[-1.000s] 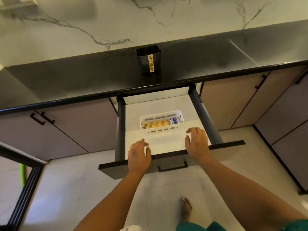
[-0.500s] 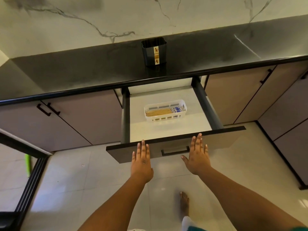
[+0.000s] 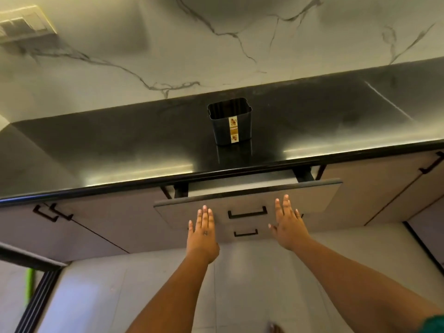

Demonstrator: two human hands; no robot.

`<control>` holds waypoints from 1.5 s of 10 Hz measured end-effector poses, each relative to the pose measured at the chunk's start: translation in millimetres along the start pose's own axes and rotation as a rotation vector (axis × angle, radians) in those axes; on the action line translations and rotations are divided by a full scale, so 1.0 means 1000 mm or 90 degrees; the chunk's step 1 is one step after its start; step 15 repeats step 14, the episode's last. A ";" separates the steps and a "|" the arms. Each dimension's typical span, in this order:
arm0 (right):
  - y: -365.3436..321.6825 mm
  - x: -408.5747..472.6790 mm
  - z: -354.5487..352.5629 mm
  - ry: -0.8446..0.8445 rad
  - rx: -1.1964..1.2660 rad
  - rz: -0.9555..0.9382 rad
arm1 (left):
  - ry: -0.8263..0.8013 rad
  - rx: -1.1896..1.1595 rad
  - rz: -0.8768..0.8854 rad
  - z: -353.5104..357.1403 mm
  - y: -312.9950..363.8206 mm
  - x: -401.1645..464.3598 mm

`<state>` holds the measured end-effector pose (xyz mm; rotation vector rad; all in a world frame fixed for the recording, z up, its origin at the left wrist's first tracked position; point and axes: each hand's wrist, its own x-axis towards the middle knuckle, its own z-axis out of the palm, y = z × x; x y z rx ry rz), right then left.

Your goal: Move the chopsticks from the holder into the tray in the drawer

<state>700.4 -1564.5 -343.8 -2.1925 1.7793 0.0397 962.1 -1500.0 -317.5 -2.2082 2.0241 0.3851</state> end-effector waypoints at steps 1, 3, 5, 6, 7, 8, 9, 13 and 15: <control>0.003 0.039 -0.010 -0.059 -0.019 -0.023 | -0.024 -0.014 -0.004 -0.005 0.001 0.029; -0.009 0.120 -0.021 -0.189 0.069 0.071 | -0.103 0.003 0.026 -0.010 0.000 0.109; -0.030 0.157 -0.003 -0.249 0.136 0.197 | -0.156 0.003 0.023 0.003 -0.003 0.151; -0.041 0.172 -0.008 -0.251 0.124 0.208 | -0.180 -0.031 0.032 0.003 -0.004 0.167; -0.042 0.172 -0.009 -0.218 0.144 0.223 | -0.191 -0.040 0.029 0.004 -0.002 0.168; -0.034 0.160 -0.014 -0.163 0.178 0.240 | -0.124 -0.054 0.006 0.006 0.006 0.158; -0.030 0.139 -0.020 -0.044 0.161 0.224 | -0.063 -0.076 0.021 -0.003 0.017 0.142; -0.096 0.118 -0.206 0.390 0.053 -0.122 | 0.499 -0.086 0.092 -0.215 0.077 0.128; -0.122 0.130 -0.323 0.507 0.004 -0.113 | 0.632 -0.022 0.109 -0.319 0.083 0.133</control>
